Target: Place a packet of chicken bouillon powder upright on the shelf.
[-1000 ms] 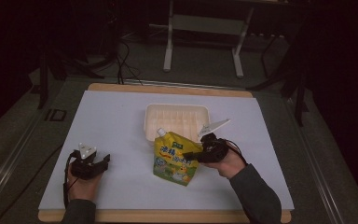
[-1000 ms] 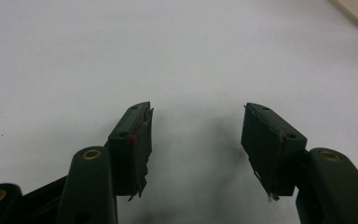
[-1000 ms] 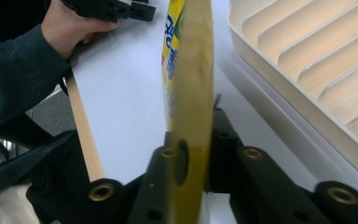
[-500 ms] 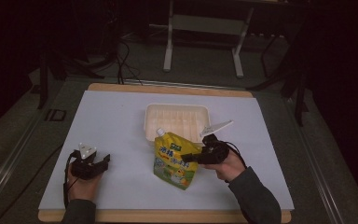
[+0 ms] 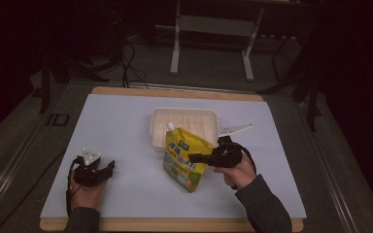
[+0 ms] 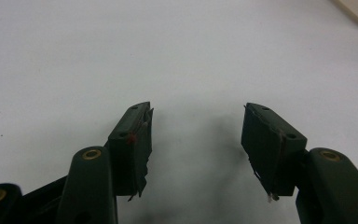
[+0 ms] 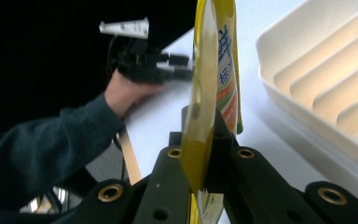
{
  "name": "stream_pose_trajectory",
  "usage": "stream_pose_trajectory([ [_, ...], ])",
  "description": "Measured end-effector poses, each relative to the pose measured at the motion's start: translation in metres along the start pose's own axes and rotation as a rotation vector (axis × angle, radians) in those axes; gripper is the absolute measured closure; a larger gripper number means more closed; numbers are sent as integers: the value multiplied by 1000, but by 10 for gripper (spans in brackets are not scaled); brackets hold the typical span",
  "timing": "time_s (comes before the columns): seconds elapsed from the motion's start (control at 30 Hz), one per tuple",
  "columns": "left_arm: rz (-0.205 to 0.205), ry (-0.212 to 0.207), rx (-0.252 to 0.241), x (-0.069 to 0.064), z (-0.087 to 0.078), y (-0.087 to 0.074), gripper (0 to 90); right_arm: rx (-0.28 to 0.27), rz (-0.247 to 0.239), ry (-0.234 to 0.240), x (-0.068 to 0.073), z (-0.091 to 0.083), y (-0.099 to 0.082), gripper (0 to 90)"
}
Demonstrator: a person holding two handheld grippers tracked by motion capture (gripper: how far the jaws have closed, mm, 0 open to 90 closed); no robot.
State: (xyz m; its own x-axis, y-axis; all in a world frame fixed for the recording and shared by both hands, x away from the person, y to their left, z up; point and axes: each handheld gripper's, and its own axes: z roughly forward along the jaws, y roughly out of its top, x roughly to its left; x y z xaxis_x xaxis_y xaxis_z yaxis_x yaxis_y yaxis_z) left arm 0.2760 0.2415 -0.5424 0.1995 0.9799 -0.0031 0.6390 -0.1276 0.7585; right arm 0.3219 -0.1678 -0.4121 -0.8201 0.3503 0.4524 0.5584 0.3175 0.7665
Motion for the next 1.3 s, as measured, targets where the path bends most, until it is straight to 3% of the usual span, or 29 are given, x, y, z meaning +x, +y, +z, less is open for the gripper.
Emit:
stream_pose_trajectory([
  [0.17,-1,-1,-1,0,0,0,424,-55,-13,-33,3,-3,8,900],
  [0.57,-1,-1,-2,0,0,0,424,-161,-18,-36,7,-9,22,900],
  [0.93,0,-1,-1,0,0,0,424,-245,-39,-112,7,-9,26,900],
  [1.3,0,-2,-2,0,0,0,424,-261,-31,-158,3,-4,31,900],
])
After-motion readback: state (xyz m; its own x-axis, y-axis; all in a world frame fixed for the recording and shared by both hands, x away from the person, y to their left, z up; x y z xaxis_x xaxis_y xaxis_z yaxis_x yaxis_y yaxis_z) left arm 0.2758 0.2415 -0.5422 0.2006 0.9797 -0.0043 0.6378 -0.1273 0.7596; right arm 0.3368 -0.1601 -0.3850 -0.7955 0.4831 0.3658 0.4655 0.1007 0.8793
